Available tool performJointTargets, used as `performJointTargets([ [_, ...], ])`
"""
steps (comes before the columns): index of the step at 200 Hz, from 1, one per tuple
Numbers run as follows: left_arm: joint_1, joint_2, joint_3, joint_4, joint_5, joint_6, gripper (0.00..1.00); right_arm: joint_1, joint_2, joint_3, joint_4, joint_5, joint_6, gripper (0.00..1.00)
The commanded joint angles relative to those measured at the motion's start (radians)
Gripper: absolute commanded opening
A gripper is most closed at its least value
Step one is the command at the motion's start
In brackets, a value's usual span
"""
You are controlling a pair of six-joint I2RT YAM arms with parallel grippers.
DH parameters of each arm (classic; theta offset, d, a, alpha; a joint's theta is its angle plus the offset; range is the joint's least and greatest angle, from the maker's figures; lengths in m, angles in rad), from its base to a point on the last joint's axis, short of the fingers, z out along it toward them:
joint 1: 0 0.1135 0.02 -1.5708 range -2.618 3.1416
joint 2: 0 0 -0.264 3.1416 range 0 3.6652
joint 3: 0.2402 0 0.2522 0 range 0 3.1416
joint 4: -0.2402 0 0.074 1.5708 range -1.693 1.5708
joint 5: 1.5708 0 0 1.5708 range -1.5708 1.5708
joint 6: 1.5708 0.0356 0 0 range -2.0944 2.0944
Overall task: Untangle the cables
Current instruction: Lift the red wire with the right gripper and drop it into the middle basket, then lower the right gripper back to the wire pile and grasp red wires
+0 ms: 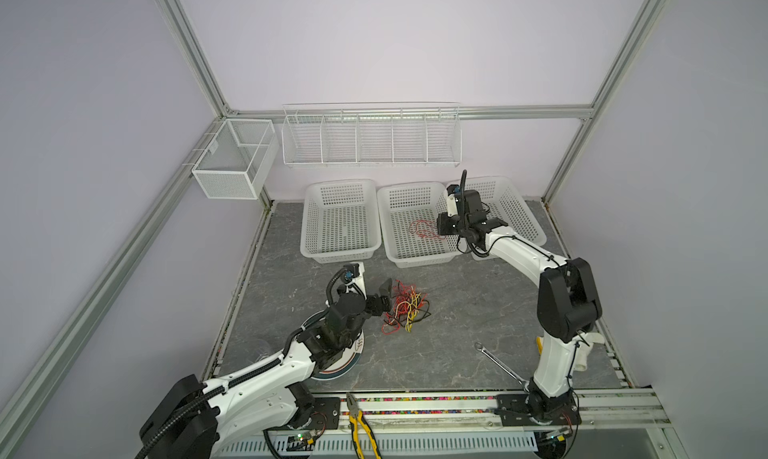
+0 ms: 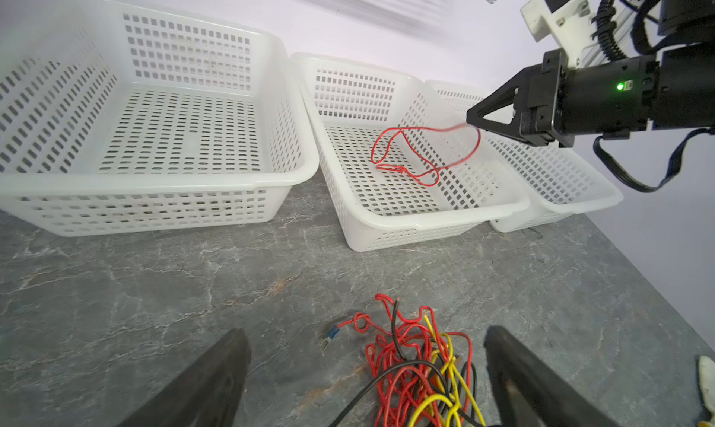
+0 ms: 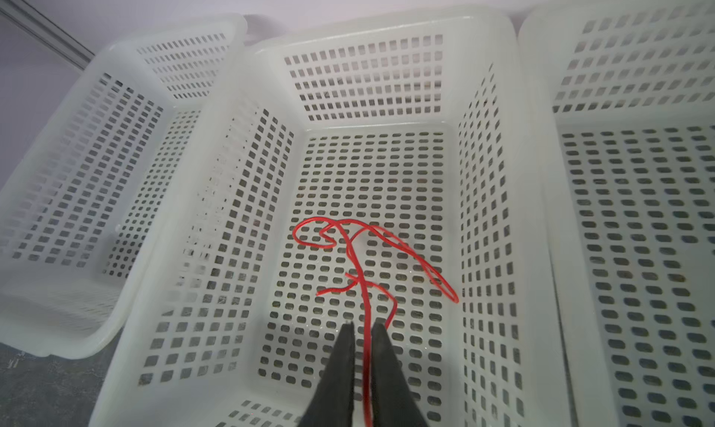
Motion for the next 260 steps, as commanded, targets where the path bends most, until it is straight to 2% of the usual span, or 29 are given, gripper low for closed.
performJointTargets([
  [1,0.006,-0.019,-0.012,-0.028,-0.030,-0.036,0.95,0.006,-0.008,0.037,-0.018,-0.018,0.019,0.18],
  [26,0.007,-0.015,-0.011,-0.031,-0.030,-0.036,0.95,0.006,-0.027,0.028,-0.045,0.000,-0.005,0.35],
  [41,0.007,-0.007,-0.010,-0.022,-0.029,-0.034,0.95,0.006,-0.055,0.011,-0.053,0.000,-0.017,0.40],
  [89,0.007,0.052,0.012,-0.006,0.012,-0.018,0.95,0.024,-0.196,-0.146,-0.036,-0.122,-0.034,0.42],
  [144,0.008,0.151,0.037,0.047,0.074,-0.039,0.95,0.150,-0.336,-0.371,-0.033,-0.214,-0.150,0.42],
  [198,0.011,0.201,0.047,0.064,0.087,-0.076,0.95,0.256,-0.271,-0.400,-0.027,-0.276,-0.225,0.41],
  [260,0.012,0.169,0.045,0.020,0.072,-0.077,0.95,0.282,-0.161,-0.398,0.040,-0.243,-0.263,0.41],
])
